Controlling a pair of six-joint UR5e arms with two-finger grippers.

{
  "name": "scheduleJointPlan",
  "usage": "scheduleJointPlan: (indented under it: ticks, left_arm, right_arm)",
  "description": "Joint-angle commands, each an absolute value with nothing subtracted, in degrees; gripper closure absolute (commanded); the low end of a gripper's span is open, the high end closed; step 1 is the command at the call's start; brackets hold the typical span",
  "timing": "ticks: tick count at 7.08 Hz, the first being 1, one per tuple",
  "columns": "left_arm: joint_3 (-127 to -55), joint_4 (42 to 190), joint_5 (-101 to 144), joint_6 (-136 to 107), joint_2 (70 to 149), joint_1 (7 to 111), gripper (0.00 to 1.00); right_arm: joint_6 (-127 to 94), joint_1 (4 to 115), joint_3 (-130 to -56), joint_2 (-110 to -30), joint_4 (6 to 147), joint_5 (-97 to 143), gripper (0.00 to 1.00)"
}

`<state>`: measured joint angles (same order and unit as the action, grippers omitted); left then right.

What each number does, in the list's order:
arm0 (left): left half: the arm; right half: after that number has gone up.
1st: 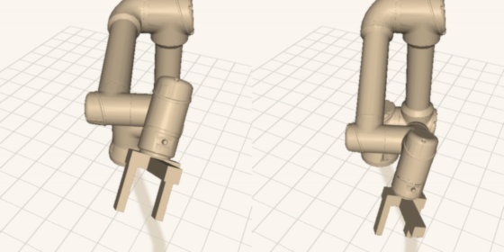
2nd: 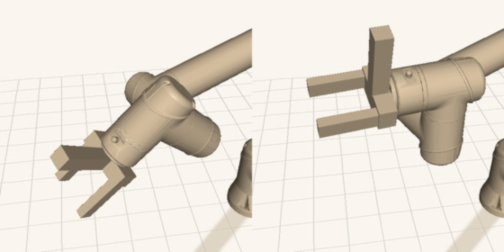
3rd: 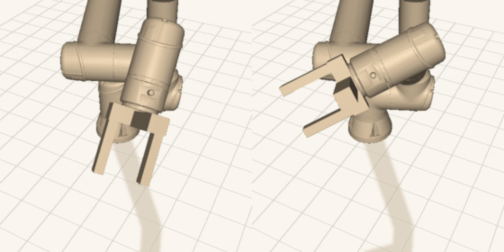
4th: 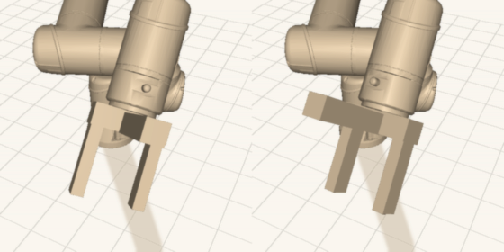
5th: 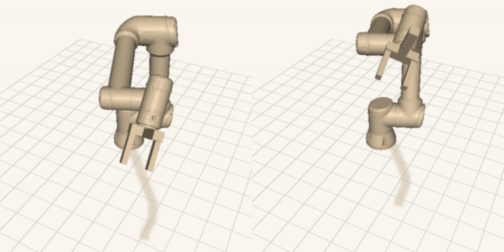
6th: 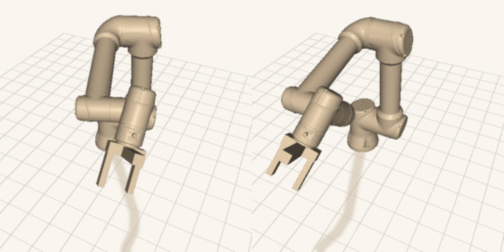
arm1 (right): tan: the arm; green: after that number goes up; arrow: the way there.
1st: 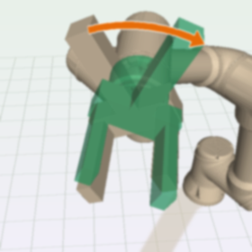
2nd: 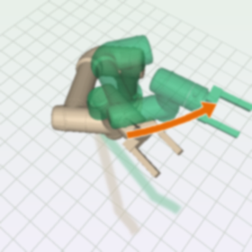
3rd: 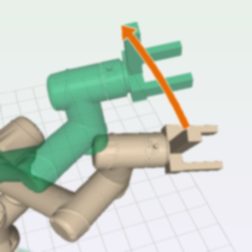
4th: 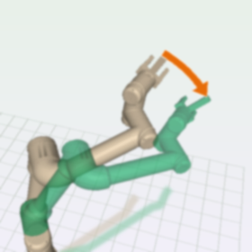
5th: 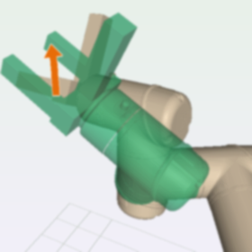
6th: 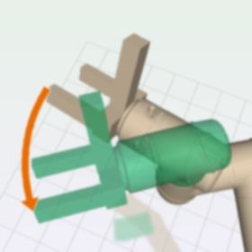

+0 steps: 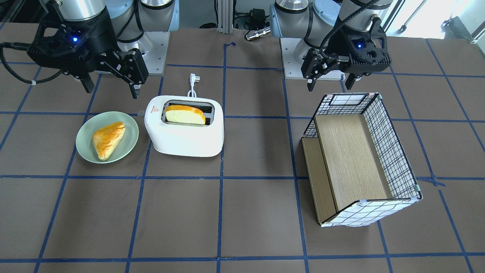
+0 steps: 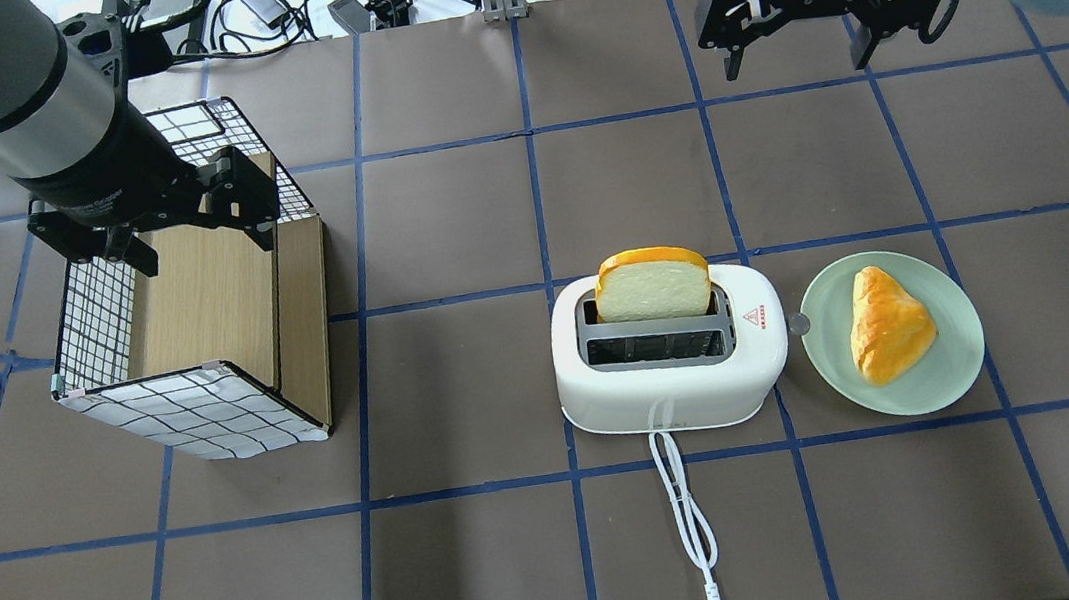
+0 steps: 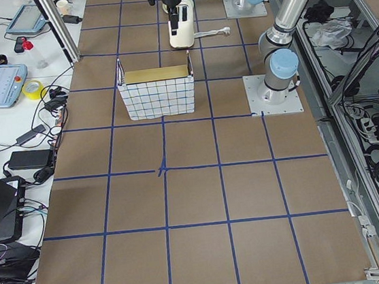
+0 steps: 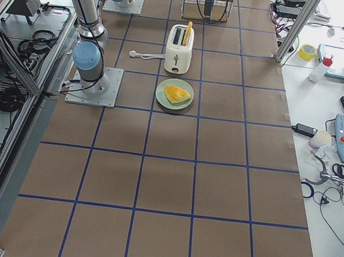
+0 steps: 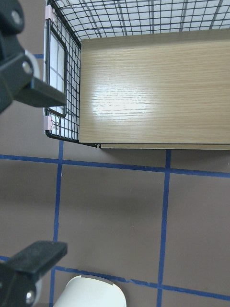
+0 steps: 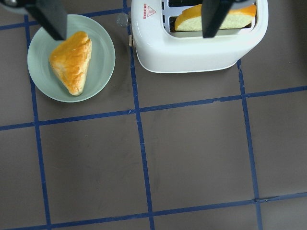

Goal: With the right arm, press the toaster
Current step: 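Move the right gripper forward above the toaster and plate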

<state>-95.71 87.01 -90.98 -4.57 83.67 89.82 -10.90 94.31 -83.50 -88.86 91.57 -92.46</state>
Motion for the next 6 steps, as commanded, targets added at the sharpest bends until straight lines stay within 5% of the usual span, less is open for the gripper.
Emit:
scheduleJointPlan:
  ticks: [1,6]
  left_arm:
    - [-95.71,87.01,-90.97,-4.57,83.67,89.82,0.0]
    - [-95.71,87.01,-90.97,-4.57,83.67,89.82,0.0]
  right_arm:
    - [-10.99,94.31,-83.5,-88.86,91.5,-92.46,0.0]
    - [-9.67,94.22,-83.41,-88.95,88.77,-92.46,0.0]
